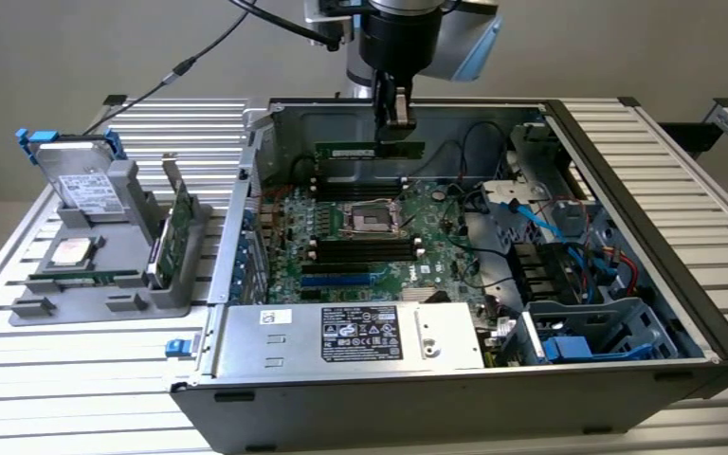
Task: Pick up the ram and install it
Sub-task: 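Insert the ram into the slot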
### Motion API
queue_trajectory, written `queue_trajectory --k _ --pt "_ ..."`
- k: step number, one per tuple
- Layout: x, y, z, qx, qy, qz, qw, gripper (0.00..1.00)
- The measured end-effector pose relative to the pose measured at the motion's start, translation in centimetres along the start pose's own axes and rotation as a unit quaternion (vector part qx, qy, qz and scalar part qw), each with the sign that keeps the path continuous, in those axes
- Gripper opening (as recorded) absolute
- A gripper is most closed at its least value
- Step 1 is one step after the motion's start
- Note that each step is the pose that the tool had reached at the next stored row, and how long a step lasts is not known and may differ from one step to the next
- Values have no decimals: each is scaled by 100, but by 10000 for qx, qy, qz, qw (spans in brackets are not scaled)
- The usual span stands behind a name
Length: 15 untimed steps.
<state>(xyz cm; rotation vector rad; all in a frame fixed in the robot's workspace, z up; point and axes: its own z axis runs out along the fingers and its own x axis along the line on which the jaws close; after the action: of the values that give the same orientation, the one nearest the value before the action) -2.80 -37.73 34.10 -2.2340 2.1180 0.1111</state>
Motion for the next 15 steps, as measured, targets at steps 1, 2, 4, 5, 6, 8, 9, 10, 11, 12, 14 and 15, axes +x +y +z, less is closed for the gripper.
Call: queue_trajectory --k 1,2,4,5,6,8,9,10,11,12,14,15 --pt "0 0 0 0 0 0 10000 14" --pt "0 0 0 0 0 0 10000 14" --pt "0 0 1 0 2 0 10000 14" --pt "-1 0 5 -2 32 1 10000 14" --pt "0 0 9 -6 83 1 10000 14" --pt "1 0 24 -11 144 1 9999 14" --pt "2 0 34 -12 167 1 9999 14" --pt "3 -1 44 -14 188 1 9998 14" --pt "4 -1 55 -15 208 1 9998 14" --pt "5 -1 64 -17 232 2 9997 14" --pt "6 0 80 -22 289 3 9996 14" --pt "7 0 85 -25 322 3 9995 14"
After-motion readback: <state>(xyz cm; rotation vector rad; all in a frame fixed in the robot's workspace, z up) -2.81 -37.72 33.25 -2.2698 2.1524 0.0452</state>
